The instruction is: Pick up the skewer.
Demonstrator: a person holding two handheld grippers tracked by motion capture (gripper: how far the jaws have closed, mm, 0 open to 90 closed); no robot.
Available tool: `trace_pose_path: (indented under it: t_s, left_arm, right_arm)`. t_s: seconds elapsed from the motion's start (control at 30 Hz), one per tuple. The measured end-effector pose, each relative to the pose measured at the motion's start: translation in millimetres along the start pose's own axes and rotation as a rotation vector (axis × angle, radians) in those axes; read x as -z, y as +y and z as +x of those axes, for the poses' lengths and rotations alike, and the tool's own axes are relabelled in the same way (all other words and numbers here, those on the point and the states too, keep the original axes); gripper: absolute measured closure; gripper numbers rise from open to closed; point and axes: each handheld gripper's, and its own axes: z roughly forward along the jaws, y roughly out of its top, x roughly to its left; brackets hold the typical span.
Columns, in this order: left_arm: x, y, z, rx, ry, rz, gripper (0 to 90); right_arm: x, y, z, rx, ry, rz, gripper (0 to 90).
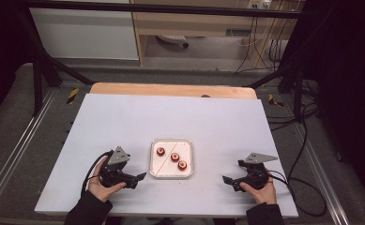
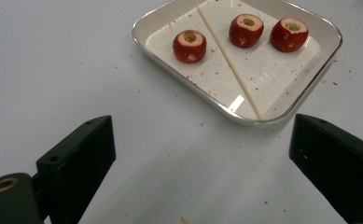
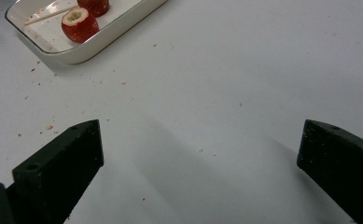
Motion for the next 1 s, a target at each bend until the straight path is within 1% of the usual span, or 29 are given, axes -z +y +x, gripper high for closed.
trace_pose_path:
  t_s: [0.13, 0.2, 0.33, 0.37, 0.4, 0.47, 0.63, 0.67, 0.7, 0.83, 0.87, 0.93, 0.97, 1.0]
  left_arm:
    - [-6.4, 10.1, -5.6, -0.001, -0.001, 0.01, 7.8]
    - [-10.4, 15.4, -9.4, -0.01, 0.003, 0.014, 8.5]
    - [-19.1, 25.6, -17.3, -0.011, 0.005, 0.027, 10.5]
    - [-23.7, 30.6, -20.8, -0.012, 0.006, 0.034, 11.4]
    - [-23.7, 30.6, -20.8, -0.012, 0.006, 0.034, 12.3]
    - [-28.5, 34.9, -23.6, -0.013, 0.021, 0.043, 14.5]
    - [-41.1, 42.2, -27.8, 0.004, 0.032, 0.067, 18.6]
    - [-43.8, 43.2, -28.5, 0.006, 0.038, 0.071, 20.2]
    - [-46.7, 44.0, -29.5, 0.008, 0.044, 0.073, 24.8]
    - [-57.9, 46.2, -32.7, 0.01, 0.059, 0.091, 35.6]
    - [-60.2, 46.5, -33.5, 0.011, 0.063, 0.092, 35.6]
    - [-64.2, 46.7, -34.4, 0.013, 0.075, 0.095, 40.8]
    - [-65.9, 46.7, -34.2, 0.018, 0.073, 0.098, 45.8]
    - [-67.4, 46.6, -34.1, 0.024, 0.07, 0.1, 45.8]
  right_arm:
    - [0.5, 0.1, 0.1, -0.002, 0.002, -0.002, 0.9]
    - [0.5, 0.1, 0.0, -0.002, 0.001, -0.001, 0.9]
    - [0.0, 0.0, 0.3, -0.003, 0.001, -0.001, 0.9]
    - [-0.1, 0.0, 0.2, -0.002, 0.0, -0.001, 0.9]
    - [0.0, 0.0, 0.2, -0.004, 0.001, 0.002, 0.9]
    - [0.0, 0.0, 0.4, -0.004, 0.001, 0.003, 0.9]
    - [-0.1, 0.0, 0.0, -0.001, 0.0, -0.001, 0.9]
    - [0.0, 0.0, 0.0, -0.001, 0.001, 0.001, 0.9]
    - [0.0, 0.0, 0.2, -0.002, 0.001, 0.002, 0.9]
    - [-0.1, -0.1, 0.0, 0.0, 0.0, -0.001, 0.9]
    - [-0.1, -0.1, 0.0, 0.0, 0.0, -0.001, 0.9]
    - [0.0, 0.0, 0.0, 0.0, 0.0, 0.0, 0.9]
    - [-0.1, 0.0, 0.1, 0.0, 0.001, 0.0, 0.9]
    - [-0.1, 0.0, 0.1, 0.0, 0.001, 0.0, 0.9]
